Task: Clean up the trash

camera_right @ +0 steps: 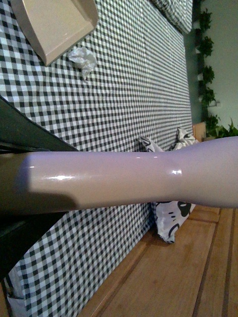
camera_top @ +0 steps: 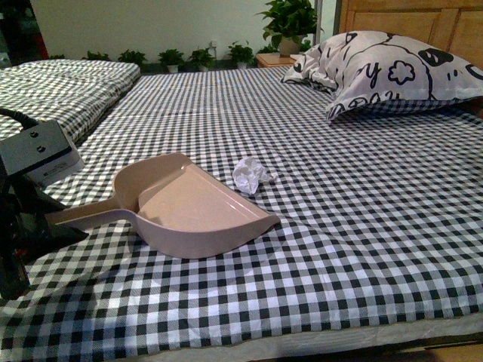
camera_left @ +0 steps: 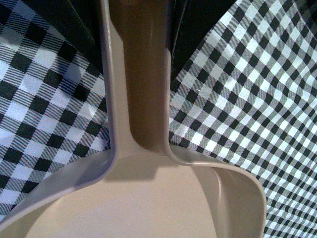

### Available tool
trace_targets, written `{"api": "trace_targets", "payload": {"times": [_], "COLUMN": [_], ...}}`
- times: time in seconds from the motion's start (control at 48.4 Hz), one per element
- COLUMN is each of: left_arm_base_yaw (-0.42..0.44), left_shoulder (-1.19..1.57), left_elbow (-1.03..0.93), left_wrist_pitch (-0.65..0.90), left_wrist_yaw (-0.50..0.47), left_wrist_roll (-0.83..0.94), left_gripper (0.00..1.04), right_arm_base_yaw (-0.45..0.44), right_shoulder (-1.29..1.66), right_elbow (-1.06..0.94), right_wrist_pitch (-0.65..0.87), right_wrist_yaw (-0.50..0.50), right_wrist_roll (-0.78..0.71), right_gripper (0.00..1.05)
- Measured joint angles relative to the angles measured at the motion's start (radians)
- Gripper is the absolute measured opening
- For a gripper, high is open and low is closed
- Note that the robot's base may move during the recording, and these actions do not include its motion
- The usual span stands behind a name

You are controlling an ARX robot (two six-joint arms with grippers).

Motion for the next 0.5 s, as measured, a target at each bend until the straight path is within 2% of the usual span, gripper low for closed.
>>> {"api": "trace_targets", "payload": {"times": [0.496], "left_arm_base_yaw": [0.000], "left_shoulder": [0.001], "left_elbow": [0.013], "left_wrist_pitch": [-0.027], "left_wrist_yaw": [-0.002], "left_wrist_roll": [0.000], "left_gripper": [0.28], "right_arm_base_yaw": [0.000], "right_shoulder": [0.000], "right_elbow": [0.000], "right_wrist_pitch": [0.000], "right_wrist_yaw": [0.000], "right_wrist_roll": [0.000], "right_gripper": [0.20]}}
